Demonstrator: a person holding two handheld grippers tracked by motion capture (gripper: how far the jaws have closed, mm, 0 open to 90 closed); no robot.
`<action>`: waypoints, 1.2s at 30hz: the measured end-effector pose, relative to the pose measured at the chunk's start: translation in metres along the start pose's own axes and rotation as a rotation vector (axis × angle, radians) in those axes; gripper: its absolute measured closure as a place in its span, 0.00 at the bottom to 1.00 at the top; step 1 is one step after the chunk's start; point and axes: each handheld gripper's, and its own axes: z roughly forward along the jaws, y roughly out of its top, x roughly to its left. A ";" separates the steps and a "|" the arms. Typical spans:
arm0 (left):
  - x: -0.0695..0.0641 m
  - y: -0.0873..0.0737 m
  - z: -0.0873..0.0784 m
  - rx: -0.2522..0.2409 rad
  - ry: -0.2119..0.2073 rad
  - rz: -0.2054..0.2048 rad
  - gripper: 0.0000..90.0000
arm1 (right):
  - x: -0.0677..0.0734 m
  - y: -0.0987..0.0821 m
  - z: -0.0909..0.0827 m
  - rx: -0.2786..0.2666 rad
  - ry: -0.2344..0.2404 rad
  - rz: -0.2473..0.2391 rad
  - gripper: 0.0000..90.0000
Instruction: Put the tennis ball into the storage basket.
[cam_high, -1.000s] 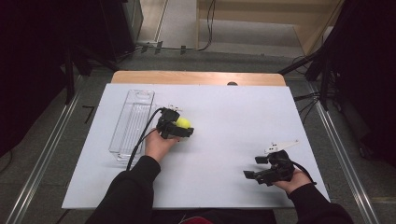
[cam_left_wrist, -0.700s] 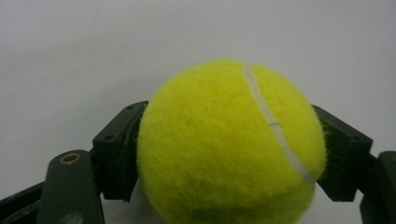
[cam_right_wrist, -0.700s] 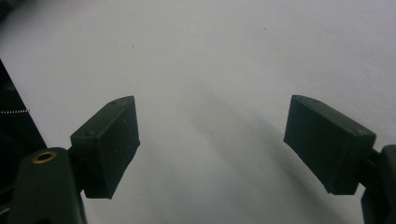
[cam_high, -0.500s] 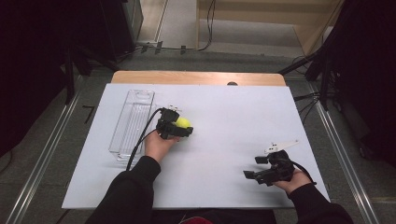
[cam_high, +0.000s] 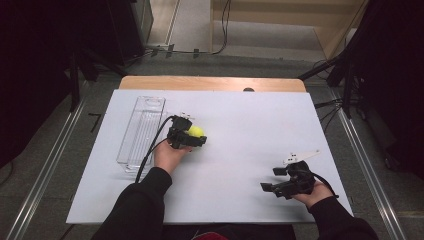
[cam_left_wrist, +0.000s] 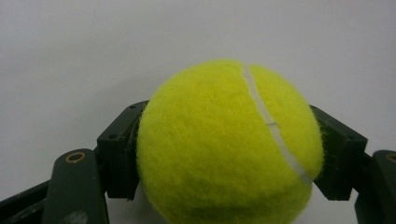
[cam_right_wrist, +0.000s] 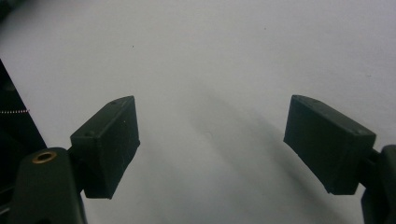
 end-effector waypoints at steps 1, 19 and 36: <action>0.000 0.000 0.000 -0.002 -0.002 -0.005 0.28 | 0.000 0.000 0.000 0.000 0.000 -0.001 0.18; 0.002 0.003 -0.003 -0.005 -0.012 -0.016 0.29 | 0.000 0.000 0.000 -0.002 0.000 0.000 0.18; 0.000 0.015 -0.023 -0.023 -0.043 -0.022 0.29 | 0.000 0.000 0.000 0.002 -0.002 0.000 0.18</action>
